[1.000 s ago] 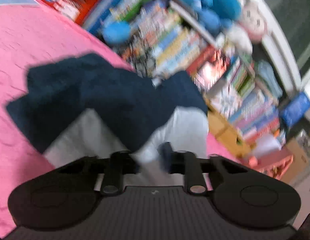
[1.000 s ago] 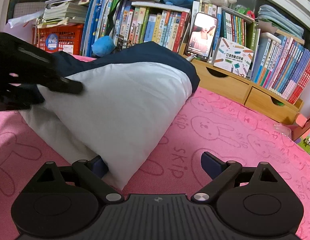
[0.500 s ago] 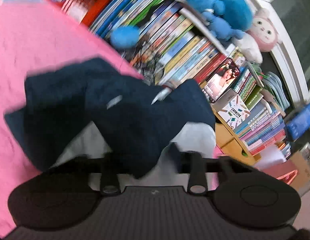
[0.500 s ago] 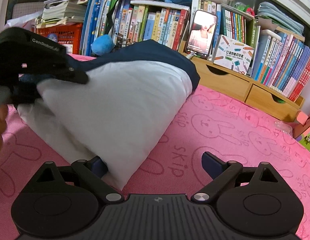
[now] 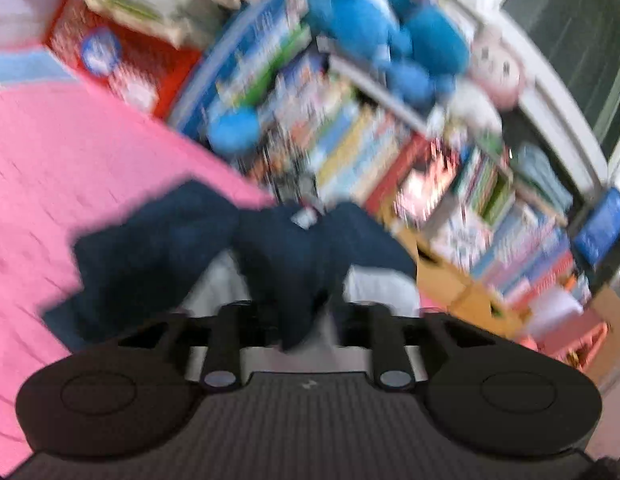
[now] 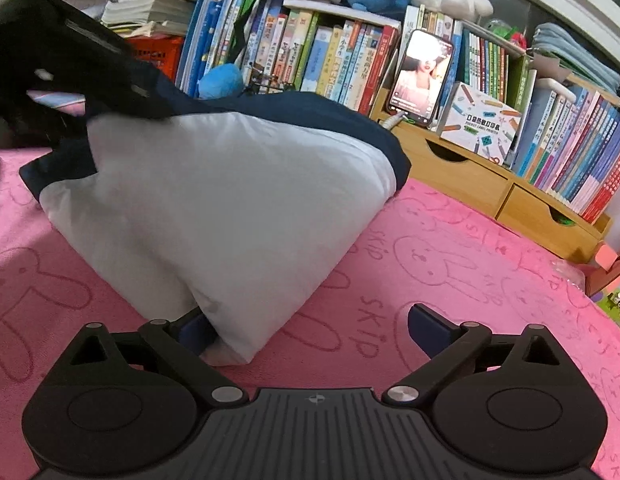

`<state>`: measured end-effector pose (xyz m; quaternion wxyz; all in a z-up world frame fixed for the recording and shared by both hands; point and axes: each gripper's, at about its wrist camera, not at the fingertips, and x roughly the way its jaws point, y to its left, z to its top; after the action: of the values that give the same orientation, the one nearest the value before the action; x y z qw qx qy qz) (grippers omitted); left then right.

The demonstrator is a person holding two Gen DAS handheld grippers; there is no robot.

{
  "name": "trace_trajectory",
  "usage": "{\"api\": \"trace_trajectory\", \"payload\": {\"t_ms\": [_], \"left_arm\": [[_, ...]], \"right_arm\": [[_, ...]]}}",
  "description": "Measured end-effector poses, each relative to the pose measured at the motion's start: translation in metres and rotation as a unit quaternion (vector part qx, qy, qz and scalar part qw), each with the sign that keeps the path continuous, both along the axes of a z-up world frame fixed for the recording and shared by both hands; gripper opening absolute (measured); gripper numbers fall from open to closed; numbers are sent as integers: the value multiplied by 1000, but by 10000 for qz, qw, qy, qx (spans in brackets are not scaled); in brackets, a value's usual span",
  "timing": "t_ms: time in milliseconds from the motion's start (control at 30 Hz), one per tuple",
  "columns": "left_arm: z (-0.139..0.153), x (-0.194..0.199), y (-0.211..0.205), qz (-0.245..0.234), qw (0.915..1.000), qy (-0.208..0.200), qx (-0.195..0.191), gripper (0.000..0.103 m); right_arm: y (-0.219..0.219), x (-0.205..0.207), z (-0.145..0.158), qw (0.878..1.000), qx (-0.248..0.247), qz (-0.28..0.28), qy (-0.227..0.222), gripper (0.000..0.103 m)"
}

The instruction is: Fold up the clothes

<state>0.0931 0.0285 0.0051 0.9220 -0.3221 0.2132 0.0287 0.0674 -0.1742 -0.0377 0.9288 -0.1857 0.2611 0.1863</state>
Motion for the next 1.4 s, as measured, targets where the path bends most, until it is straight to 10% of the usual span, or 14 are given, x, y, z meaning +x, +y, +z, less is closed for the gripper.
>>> {"api": "trace_trajectory", "payload": {"t_ms": [67,133,200,900,1400], "left_arm": [[-6,11,4,26,9995,205,-256,47],[-4,11,11,230,9991,162,-319,14],[7,-2,19,470,9987,-212,-59,8],[-4,-84,32,1129,9762,-310,1823,9],[-20,-63,53,837,9790,995,1573,15]], "right_arm": [[1,-1,0,10000,-21,18,-23,100],[2,-2,0,10000,-43,35,-46,100],[3,-3,0,9999,-64,53,-69,100],[18,-12,-4,9981,-384,246,-409,103],[31,-23,0,9947,-556,157,-846,100]]}}
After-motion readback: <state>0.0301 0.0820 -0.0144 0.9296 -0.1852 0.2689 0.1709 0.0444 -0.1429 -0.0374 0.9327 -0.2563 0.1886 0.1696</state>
